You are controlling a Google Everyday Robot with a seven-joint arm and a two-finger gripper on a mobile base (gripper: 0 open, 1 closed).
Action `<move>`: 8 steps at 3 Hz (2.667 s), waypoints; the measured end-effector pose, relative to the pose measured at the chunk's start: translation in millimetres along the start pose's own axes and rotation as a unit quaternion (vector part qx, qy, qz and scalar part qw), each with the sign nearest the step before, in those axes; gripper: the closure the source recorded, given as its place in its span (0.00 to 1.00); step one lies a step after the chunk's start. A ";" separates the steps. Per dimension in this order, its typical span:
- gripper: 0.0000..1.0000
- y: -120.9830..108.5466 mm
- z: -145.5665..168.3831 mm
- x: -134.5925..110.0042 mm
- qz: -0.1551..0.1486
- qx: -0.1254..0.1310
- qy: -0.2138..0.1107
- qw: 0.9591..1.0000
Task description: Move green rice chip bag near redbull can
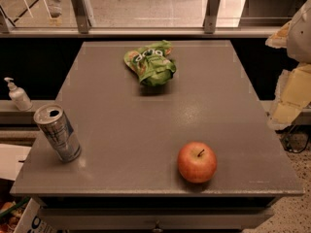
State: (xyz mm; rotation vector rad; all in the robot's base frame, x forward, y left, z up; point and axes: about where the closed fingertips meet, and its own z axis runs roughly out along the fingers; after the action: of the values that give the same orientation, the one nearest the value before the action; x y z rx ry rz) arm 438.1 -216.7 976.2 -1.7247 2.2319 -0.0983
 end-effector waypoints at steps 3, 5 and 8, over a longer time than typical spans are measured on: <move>0.00 -49.4 44.5 -12.1 -0.007 0.022 -0.075 0.997; 0.00 -86.6 110.8 -67.9 -0.051 0.006 -0.181 0.982; 0.00 -111.7 164.5 -172.8 -0.125 -0.018 -0.275 0.953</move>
Offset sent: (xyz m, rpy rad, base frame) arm 0.0625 -0.0080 -0.0272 0.1338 -0.1051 0.0294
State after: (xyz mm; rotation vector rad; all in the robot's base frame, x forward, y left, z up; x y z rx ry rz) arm 628.1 -59.3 883.5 -1.7736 1.6205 0.3288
